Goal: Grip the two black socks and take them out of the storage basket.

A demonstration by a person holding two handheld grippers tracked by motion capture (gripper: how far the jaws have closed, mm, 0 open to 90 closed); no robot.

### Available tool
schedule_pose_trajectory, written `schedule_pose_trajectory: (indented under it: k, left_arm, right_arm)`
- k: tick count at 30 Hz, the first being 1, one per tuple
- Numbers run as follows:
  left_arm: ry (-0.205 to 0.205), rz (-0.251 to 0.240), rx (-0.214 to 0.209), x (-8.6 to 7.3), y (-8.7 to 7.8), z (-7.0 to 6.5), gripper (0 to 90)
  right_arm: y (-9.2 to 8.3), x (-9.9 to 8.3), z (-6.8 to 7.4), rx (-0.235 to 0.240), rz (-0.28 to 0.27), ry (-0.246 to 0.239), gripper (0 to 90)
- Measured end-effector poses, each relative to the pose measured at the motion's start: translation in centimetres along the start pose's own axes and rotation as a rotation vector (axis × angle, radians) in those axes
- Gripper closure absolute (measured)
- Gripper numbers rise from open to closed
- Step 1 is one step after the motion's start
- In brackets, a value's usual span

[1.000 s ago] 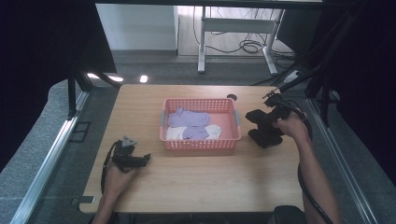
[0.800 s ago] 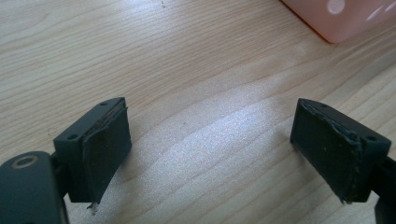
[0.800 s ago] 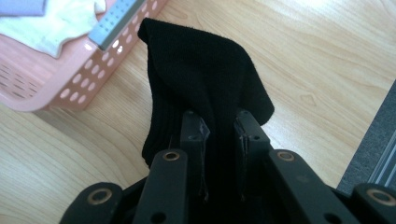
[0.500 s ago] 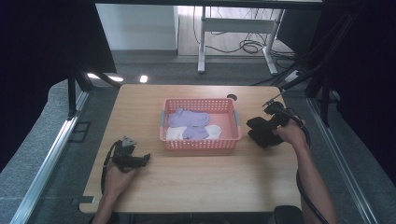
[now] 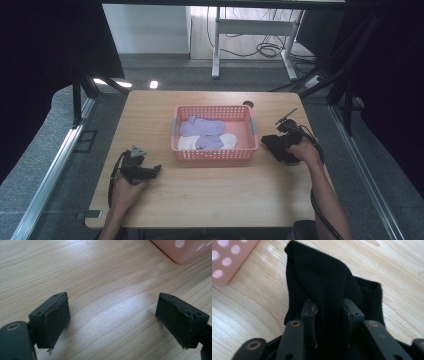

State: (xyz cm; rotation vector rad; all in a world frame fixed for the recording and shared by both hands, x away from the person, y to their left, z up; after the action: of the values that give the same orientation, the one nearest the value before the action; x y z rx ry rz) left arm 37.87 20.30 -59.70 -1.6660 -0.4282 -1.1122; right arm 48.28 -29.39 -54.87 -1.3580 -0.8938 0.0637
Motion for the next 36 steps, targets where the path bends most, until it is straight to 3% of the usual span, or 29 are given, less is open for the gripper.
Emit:
schedule_pose_trajectory:
  k: [8, 16, 28, 36]
  left_arm:
    - [-0.001, 0.0, 0.0, 0.0, 0.0, 0.0, 11.9]
    - [-0.001, 0.002, 0.0, 0.0, 0.0, 0.0, 11.9]
    - [-0.001, -0.002, 0.0, 0.0, 0.0, 0.0, 11.9]
    - [-0.002, -0.002, 0.0, 0.0, 0.0, 0.0, 11.9]
  right_arm:
    - [-0.1, -0.1, 0.1, 0.013, 0.02, 0.001, 47.9]
    - [-1.1, 0.5, 0.2, 0.006, -0.005, 0.001, 36.4]
    - [-4.0, 2.1, 1.0, -0.004, -0.071, -0.022, 30.5]
    - [-6.0, 2.5, 2.4, 0.007, -0.114, -0.043, 27.4]
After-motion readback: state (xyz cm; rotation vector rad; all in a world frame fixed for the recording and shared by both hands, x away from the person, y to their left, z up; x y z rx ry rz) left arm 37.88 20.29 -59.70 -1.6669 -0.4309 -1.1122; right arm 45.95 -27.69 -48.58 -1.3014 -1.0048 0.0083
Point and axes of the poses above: each handheld gripper's, and its own axes: y roughly forward along the jaws, x roughly out of its top, z roughly to its left, the point moved 7 cm from there along y, roughly forward along the jaws, and after that the axes turned 13 degrees about -z, right-handed, at the moved point
